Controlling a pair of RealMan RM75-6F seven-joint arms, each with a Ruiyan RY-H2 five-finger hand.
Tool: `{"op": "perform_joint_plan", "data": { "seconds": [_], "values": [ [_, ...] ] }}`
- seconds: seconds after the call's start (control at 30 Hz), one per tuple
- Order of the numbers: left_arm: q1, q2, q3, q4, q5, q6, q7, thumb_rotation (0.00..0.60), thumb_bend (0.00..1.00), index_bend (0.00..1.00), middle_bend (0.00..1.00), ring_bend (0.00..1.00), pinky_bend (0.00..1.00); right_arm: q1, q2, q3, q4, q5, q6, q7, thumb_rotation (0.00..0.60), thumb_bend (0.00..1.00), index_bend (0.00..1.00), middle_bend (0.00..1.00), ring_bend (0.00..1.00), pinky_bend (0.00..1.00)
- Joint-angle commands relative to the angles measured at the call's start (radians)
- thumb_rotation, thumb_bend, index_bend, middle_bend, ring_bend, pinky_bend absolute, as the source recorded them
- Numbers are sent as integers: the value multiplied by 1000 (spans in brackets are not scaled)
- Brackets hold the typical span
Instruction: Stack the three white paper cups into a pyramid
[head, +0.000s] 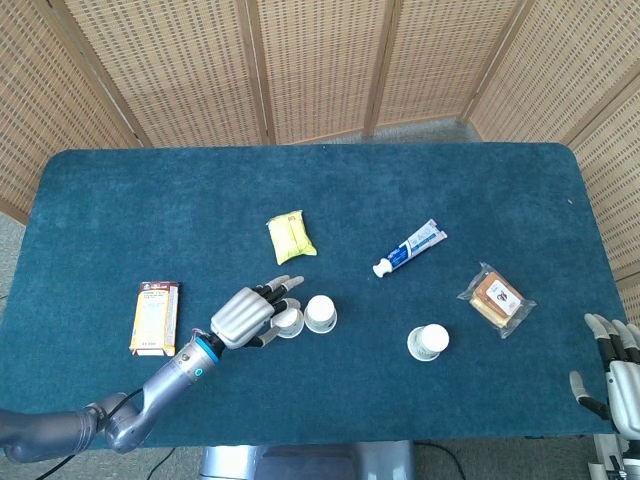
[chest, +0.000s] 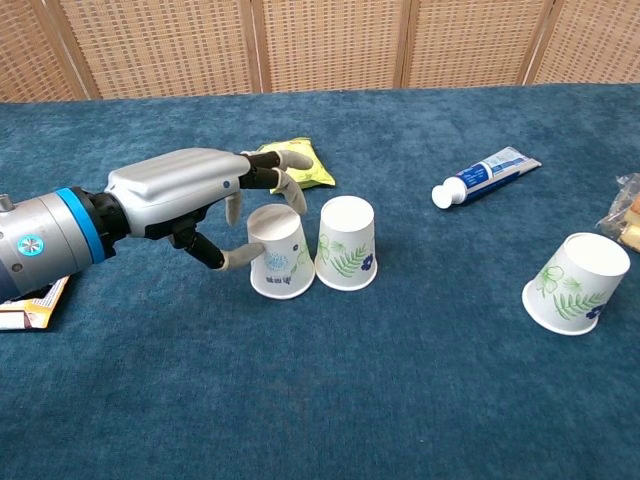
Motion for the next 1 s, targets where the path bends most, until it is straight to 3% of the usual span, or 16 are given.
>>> {"op": "perform_joint_plan", "data": {
  "seconds": [0.03,0.6,1.0],
  "values": [
    [2,1,1,-1,2,3,0,600,492,276,40,83,434,1,0,0,-2,-1,-1,1,600,451,0,0,0,0],
    [4,6,-6,12,-2,3,-4,600,490,273,23,58,416,4,3,-3,-19,-6,-8,-5,600,450,0,0,0,0],
    [1,15,-3,0,-8,-12,11,600,490,196,0,0,345,2,7,-6,-26,-10,-4,-7,600,449,0,0,0,0]
  ]
}}
